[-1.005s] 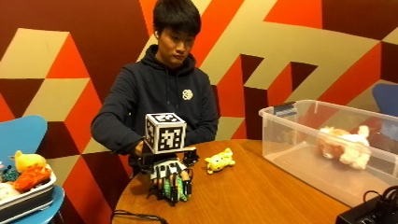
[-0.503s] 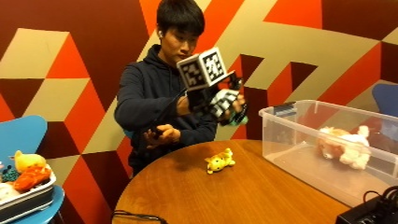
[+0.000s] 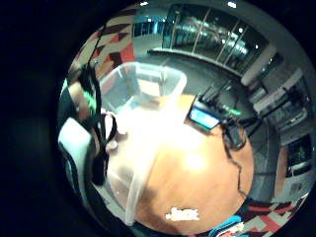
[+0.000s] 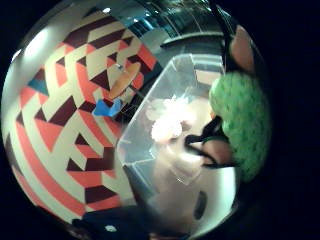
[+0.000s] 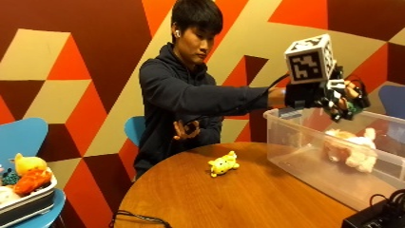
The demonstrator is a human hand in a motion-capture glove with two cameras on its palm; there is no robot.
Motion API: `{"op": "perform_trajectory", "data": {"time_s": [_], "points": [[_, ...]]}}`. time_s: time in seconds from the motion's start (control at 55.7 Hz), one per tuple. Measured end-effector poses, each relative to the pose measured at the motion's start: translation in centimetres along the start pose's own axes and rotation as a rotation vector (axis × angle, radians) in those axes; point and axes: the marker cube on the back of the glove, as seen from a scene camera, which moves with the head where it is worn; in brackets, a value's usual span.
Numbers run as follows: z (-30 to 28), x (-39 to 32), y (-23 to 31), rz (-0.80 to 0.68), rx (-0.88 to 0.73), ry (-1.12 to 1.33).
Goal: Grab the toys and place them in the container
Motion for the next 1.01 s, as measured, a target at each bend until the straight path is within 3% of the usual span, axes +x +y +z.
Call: {"op": "perform_trajectory", "data": {"time_s": [0.036,0.09,0.323,0.592,0.772,0.862,1.005], "points": [[1.3,-0.6,-0.1,0.078,-0.083,-0.068],[2.7,-0.7,0.6,0.06,-0.162,-0.107],[-0.6,2.3,4.8,0.03,-0.1,-0.129],[-4.1,7.5,17.9,-0.096,-0.239,0.111],[1.0,11.2,26.3,-0.079,-0.445,0.094],[4.9,13.0,28.7,-0.041,-0.545,0.163],[9.0,13.4,31.2,-0.096,-0.615,0.267]]}}
